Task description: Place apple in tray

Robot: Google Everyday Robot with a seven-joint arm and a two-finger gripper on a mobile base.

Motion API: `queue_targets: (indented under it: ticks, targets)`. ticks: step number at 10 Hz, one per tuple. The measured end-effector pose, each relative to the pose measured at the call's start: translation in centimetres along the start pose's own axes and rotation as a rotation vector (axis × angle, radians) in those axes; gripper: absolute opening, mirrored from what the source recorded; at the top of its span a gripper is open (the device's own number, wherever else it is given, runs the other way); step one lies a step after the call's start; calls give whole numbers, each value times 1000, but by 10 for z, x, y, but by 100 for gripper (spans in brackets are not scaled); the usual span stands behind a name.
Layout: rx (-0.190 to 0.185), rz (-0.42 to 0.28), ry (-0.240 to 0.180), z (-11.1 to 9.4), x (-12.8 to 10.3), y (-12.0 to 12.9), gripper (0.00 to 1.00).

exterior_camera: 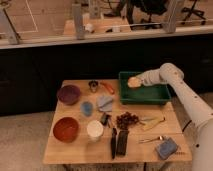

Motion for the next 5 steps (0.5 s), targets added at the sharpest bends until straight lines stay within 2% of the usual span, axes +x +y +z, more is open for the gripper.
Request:
queue_targets:
  ticks: [3, 5]
  targets:
    - [0, 0, 0, 0, 0, 0, 14]
    - [0, 0, 0, 0, 0, 0, 20]
